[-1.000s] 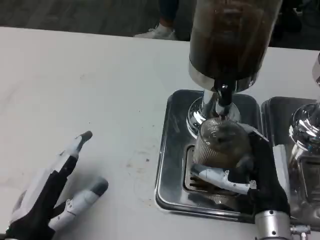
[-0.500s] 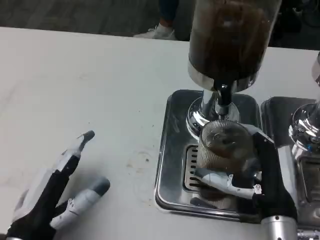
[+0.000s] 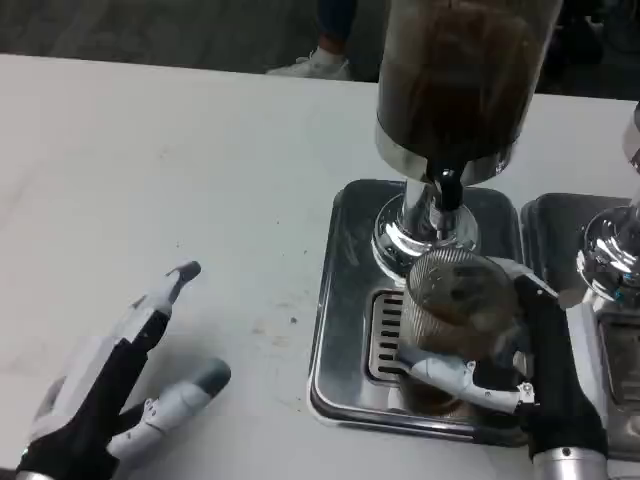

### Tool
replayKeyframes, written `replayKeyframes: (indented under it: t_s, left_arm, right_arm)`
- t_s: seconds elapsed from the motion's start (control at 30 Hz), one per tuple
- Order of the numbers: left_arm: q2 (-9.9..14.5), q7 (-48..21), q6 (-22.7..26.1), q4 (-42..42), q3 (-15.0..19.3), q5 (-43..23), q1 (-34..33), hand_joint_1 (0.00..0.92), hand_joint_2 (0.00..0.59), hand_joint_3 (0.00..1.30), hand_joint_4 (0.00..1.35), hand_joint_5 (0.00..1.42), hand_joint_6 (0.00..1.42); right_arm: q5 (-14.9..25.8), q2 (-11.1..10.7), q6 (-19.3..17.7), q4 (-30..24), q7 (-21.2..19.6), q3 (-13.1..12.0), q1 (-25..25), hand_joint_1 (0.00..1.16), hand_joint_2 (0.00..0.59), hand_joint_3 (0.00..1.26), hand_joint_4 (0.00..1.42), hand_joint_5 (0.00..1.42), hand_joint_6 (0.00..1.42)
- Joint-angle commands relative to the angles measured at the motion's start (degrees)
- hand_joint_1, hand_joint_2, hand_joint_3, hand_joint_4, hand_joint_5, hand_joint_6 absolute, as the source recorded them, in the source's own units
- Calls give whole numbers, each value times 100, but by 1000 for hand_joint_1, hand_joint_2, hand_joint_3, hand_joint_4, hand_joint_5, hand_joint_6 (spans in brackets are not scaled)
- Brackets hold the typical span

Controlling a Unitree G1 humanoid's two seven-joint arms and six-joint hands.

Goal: Grasp the cup under the faucet to collect the drink, then remove the cup.

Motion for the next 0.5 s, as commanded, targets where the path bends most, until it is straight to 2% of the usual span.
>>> replayKeyframes:
  t_s: [0.03,0.33,0.5]
  left_arm:
    - [134,120,-20,-172,-21,186,75,0,122,35,0,32,0]
    - [199,160,-26,-343,-9,297,160,0,121,27,0,25,0]
    - [343,170,5,-605,34,425,285,0,124,25,0,23,0]
  right_arm:
    - [78,-17,-47,-369,63,-37,91,924,209,834,879,1026,1365]
    - [175,-84,-55,-784,265,-83,470,924,231,848,900,1036,1382]
    - [178,-97,-60,-1064,351,-72,688,925,235,849,900,1038,1382]
